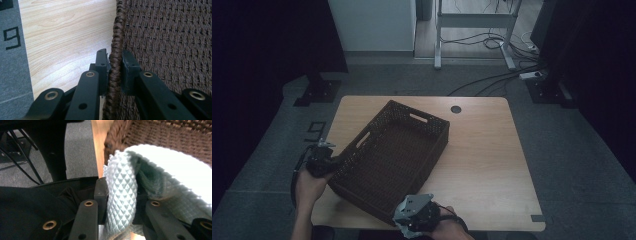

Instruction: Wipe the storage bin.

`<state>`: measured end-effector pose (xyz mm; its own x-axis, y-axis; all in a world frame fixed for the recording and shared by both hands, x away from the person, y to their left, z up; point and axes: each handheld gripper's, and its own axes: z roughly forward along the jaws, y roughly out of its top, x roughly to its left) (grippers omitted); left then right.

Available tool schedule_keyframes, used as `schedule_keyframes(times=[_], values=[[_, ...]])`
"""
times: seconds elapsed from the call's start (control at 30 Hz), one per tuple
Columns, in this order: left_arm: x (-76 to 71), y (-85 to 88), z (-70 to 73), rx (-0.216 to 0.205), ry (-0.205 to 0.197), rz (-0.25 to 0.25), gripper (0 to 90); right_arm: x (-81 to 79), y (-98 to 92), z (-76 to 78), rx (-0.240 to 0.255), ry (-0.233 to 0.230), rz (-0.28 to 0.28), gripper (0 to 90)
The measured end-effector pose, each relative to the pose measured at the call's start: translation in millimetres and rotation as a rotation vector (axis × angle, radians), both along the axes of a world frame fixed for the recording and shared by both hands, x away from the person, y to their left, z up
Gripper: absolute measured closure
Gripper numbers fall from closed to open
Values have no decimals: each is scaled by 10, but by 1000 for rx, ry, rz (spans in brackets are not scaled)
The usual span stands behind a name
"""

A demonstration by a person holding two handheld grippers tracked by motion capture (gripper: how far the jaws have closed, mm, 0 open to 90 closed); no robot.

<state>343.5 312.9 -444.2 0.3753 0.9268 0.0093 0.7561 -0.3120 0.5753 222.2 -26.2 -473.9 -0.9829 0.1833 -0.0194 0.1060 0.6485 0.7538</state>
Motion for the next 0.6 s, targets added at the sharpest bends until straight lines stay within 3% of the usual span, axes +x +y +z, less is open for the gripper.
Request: schedule_keyframes(times=[0.33, 0.6], values=[[0, 5, -5, 0, -3, -7, 783, 37, 59, -214, -70, 30, 3, 724], [0, 36, -9, 5, -8, -41, 811, 93, 18, -203, -70, 27, -16, 724]])
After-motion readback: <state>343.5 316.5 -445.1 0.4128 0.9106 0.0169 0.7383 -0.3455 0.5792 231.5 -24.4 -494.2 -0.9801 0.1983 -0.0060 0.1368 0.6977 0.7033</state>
